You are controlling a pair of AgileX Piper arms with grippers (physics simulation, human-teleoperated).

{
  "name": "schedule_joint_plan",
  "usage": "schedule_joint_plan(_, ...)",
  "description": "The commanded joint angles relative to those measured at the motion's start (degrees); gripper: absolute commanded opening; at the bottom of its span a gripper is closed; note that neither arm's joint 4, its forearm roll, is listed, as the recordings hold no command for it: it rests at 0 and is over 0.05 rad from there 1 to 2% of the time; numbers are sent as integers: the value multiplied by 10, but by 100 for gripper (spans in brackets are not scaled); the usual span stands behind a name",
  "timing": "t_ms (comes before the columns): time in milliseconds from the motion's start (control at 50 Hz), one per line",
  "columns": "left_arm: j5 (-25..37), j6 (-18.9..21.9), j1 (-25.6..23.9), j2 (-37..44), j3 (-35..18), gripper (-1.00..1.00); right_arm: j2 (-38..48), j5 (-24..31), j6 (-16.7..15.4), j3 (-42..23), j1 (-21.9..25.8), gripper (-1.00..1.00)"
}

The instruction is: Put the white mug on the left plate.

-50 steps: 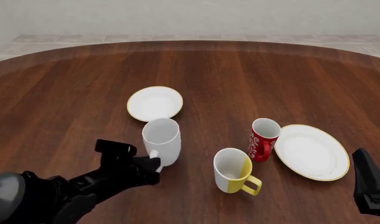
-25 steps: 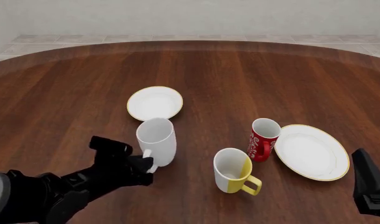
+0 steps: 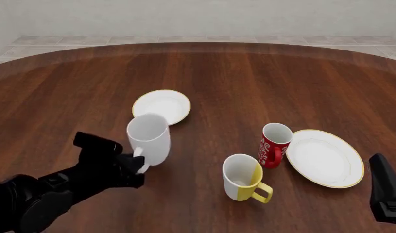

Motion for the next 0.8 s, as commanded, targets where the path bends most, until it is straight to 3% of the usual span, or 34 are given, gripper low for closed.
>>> schedule_joint_plan(20,68,44,23,-71,-18,-100,0,-2,-6,0,-2,100)
schedule_joint_plan(160,97,60,25,-80,-40,-100,0,0,-5,0,-1,100)
schedule_joint_plan(200,102,35,6,-54,-55,-100,0,0,-4,0,-1,100)
schedule_joint_plan(260,105,53,21,-54,-60,-100,0,1,-4,0,-1,100)
schedule_joint_plan(480,141,58,24,-31,-112,-100,0,1,-3,0,-3,100)
schedule_joint_plan(800,180,36,22,12,-186,-100,0,3,-2,0,-5,100)
